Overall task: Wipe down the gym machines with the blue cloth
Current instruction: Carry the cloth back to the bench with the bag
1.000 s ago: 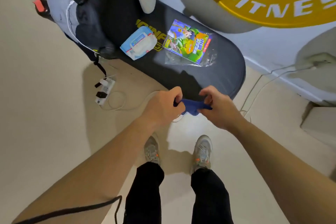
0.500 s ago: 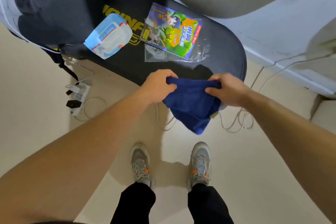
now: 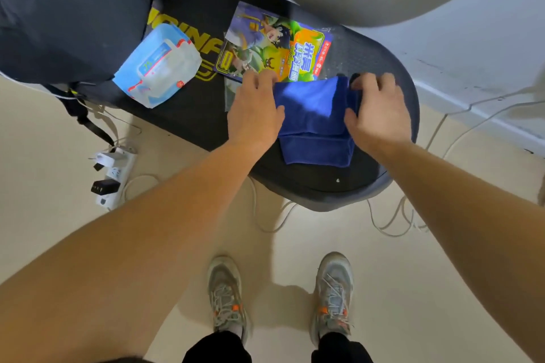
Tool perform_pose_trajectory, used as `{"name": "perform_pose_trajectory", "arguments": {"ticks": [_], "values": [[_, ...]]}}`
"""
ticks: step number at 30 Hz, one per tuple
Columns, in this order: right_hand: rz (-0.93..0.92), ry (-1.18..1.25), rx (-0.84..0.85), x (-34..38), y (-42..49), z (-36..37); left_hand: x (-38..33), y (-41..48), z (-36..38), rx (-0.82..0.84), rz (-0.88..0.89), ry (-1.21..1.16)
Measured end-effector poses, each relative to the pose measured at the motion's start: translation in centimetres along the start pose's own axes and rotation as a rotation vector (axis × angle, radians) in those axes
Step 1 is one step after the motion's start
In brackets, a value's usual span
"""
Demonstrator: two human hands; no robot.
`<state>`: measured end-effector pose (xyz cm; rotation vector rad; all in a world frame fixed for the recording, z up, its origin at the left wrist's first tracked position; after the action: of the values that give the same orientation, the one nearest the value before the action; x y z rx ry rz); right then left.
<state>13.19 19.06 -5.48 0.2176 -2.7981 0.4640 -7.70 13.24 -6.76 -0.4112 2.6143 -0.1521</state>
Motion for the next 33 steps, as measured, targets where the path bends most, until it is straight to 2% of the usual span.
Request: {"name": "perform_pose_trajectory", "arguments": {"ticks": [2, 5, 8, 14, 18, 21, 23, 26, 30, 33], "values": [[-0.099, -0.053, 0.089, 0.1, -0.2, 1.6, -0.3, -0.5, 1.0, 0.027, 0.130, 0.068], [-0.171, -0.131, 0.265, 0.1, -0.1, 3.7, -0.2, -1.1, 3.5, 0.235, 0.182, 0.187], [-0.231, -0.215, 0.235, 0.0, 0.4, 4.4, 0.0, -1.4, 4.2, 0.250, 0.208, 0.259], [-0.377, -0.394, 0.191, 0.7, 1.2, 2.9, -0.1, -0.5, 2.1, 0.249, 0.238, 0.185], [-0.266, -0.193, 0.099, 0.1, 1.8, -0.7, -1.5, -0.1, -0.6, 0.086, 0.229, 0.010], [-0.282, -0.127, 0.080, -0.2, -0.4, -1.7, -2.3, -1.8, -1.1, 0.068, 0.338, 0.091], [-0.296, -0.150, 0.139, -0.8, -2.8, -0.7, -1.9, -3.6, -0.2, 0.141, 0.387, 0.175], [-0.308, -0.223, 0.337, -1.7, -5.9, 2.0, -0.5, -5.5, 2.0, 0.348, 0.342, 0.241], [-0.269, -0.185, 0.236, -1.4, -8.0, 2.5, 0.0, -6.8, 2.2, 0.342, 0.244, 0.203], [-0.233, -0.169, 0.278, -0.9, -9.3, 0.9, -0.1, -8.3, 0.9, 0.420, 0.176, 0.237]]}}
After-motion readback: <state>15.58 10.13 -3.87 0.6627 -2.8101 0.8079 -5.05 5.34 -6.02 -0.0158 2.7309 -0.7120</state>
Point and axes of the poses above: each hand's wrist, its own y-axis towards the middle knuckle, its own z-axis out of the palm, x = y × z, the point moved 4 cm from there along y, towards the middle knuckle, and after that the axes turned 1 degree about z, right-handed, at the moved point
